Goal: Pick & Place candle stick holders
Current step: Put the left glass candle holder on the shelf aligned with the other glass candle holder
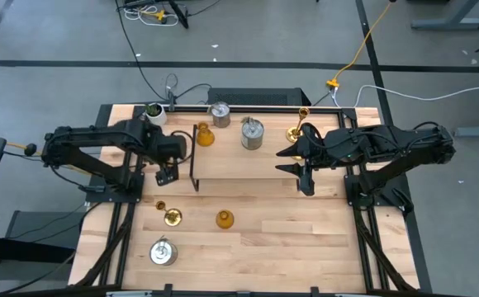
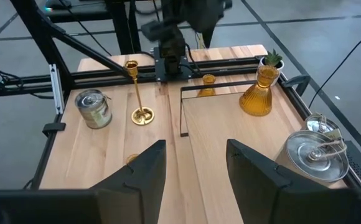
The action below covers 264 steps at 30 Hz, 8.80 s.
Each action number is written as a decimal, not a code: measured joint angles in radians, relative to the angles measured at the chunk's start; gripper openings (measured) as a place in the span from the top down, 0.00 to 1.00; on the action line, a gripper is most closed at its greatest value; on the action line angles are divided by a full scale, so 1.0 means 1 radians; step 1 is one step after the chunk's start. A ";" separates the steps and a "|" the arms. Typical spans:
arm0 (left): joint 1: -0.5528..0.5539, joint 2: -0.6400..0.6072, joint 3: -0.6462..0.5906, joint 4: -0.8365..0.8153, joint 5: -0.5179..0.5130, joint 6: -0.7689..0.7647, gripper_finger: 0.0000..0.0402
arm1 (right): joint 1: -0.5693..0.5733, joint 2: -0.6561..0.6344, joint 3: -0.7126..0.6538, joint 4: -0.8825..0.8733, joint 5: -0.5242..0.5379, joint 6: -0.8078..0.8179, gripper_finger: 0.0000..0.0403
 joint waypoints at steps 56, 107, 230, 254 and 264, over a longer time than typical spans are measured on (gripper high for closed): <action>0.321 -0.017 -0.530 0.408 0.160 -0.046 0.14 | 0.000 0.000 0.000 0.000 0.000 0.002 0.58; 0.321 -0.017 -0.564 0.422 0.177 -0.024 0.86 | 0.000 0.000 0.000 0.004 0.001 0.001 0.58; 0.052 0.383 0.459 0.030 -0.065 0.531 0.91 | -0.001 0.000 0.000 0.011 0.009 0.001 0.58; 0.045 0.383 0.392 0.037 -0.090 0.560 0.91 | 0.000 0.000 0.000 0.011 0.009 0.001 0.58; 0.042 0.383 0.385 0.042 -0.100 0.554 0.84 | 0.000 0.000 0.000 0.010 0.009 0.001 0.58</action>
